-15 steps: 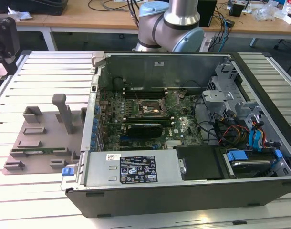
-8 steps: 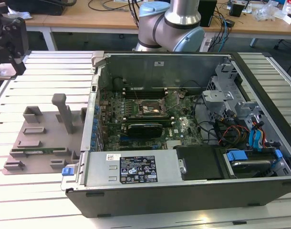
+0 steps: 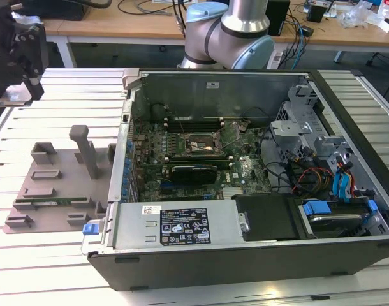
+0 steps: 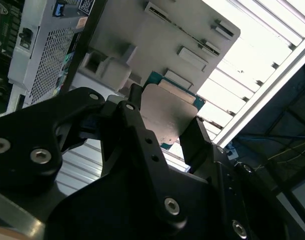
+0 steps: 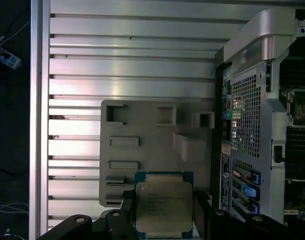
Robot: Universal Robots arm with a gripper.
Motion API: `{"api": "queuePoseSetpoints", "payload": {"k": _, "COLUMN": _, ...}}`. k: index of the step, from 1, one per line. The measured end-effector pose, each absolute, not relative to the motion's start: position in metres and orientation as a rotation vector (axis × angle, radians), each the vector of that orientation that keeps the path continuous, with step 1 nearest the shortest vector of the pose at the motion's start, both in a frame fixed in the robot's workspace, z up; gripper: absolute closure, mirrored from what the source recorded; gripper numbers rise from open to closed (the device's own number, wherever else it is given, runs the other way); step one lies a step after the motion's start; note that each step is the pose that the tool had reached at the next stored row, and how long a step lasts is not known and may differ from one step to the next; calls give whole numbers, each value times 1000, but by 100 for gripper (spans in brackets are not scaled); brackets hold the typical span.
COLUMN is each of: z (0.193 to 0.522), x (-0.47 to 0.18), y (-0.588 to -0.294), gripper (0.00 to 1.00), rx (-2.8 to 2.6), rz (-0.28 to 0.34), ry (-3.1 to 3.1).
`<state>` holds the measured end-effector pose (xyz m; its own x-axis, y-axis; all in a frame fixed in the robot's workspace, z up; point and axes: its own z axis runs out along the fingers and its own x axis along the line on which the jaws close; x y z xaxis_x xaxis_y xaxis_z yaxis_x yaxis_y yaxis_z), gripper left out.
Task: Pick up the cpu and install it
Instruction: 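Pick up the cpu and move it towards the insertion slot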
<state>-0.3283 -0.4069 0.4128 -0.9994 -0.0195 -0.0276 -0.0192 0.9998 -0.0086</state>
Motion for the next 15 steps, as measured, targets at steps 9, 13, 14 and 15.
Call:
{"api": "queuePoseSetpoints", "payload": {"k": 9, "z": 413, "x": -301, "y": -407, "gripper": 45, "rx": -30, "rz": -15, "ry": 3114}}
{"api": "queuePoseSetpoints", "payload": {"k": 13, "z": 413, "x": -287, "y": -407, "gripper": 45, "rx": -30, "rz": -16, "ry": 3114}}
{"api": "queuePoseSetpoints", "payload": {"k": 14, "z": 413, "x": -283, "y": -407, "gripper": 45, "rx": -30, "rz": -16, "ry": 3114}}
{"api": "queuePoseSetpoints", "payload": {"k": 15, "z": 413, "x": -279, "y": -406, "gripper": 45, "rx": -30, "rz": -16, "ry": 3114}}
